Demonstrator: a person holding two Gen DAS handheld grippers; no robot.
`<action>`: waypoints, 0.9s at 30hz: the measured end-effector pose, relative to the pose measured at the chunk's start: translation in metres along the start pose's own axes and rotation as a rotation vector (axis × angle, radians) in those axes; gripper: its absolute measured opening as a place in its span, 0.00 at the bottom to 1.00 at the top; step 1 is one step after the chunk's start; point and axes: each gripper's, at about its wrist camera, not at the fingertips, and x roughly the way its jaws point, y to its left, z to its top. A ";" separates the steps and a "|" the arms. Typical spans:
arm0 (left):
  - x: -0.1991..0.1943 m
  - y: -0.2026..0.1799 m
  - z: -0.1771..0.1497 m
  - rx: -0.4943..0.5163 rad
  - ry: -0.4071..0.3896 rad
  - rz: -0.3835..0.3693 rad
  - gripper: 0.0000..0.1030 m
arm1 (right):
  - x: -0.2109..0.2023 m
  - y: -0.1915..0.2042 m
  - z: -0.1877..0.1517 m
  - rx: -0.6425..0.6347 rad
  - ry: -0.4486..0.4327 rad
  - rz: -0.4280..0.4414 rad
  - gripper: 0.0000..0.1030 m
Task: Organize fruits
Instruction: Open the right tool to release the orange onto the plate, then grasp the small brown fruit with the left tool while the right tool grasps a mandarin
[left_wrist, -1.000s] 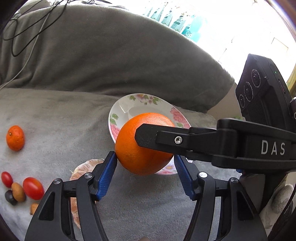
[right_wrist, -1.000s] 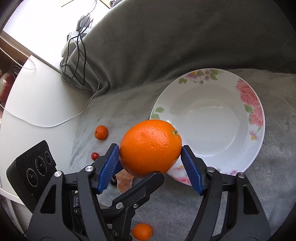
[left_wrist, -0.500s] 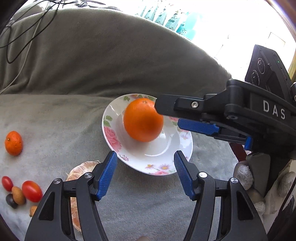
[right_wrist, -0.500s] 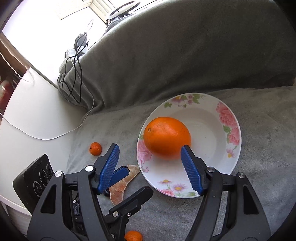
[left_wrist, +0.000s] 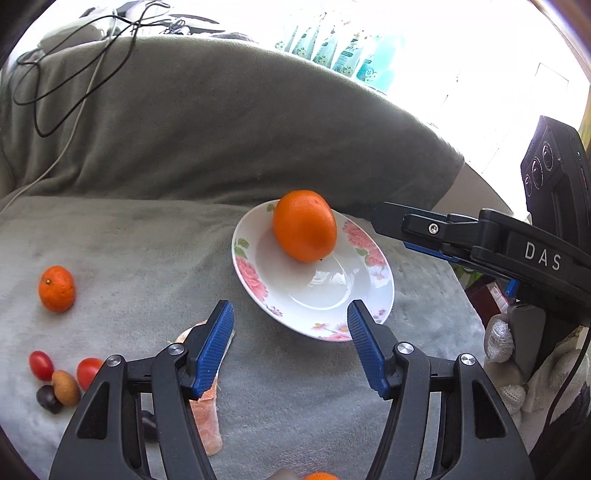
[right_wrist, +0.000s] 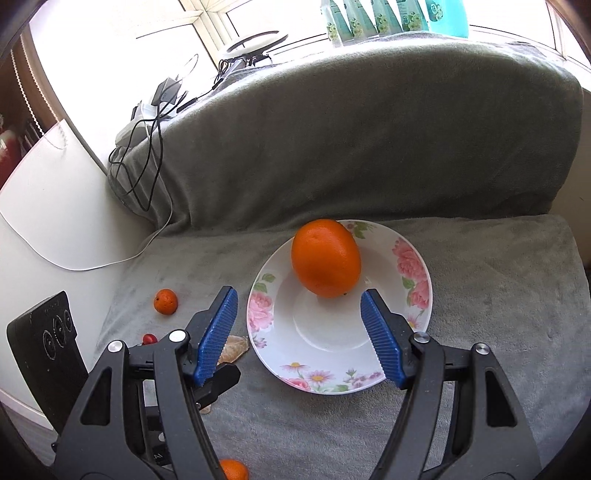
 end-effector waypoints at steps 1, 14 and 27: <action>-0.004 0.001 0.000 0.003 -0.006 0.003 0.62 | -0.002 0.002 -0.001 -0.013 -0.008 -0.011 0.70; -0.044 0.032 -0.007 0.012 -0.079 0.089 0.62 | -0.025 0.015 -0.022 -0.096 -0.070 -0.031 0.81; -0.088 0.085 -0.022 -0.051 -0.146 0.177 0.62 | -0.039 0.040 -0.039 -0.155 -0.074 -0.002 0.98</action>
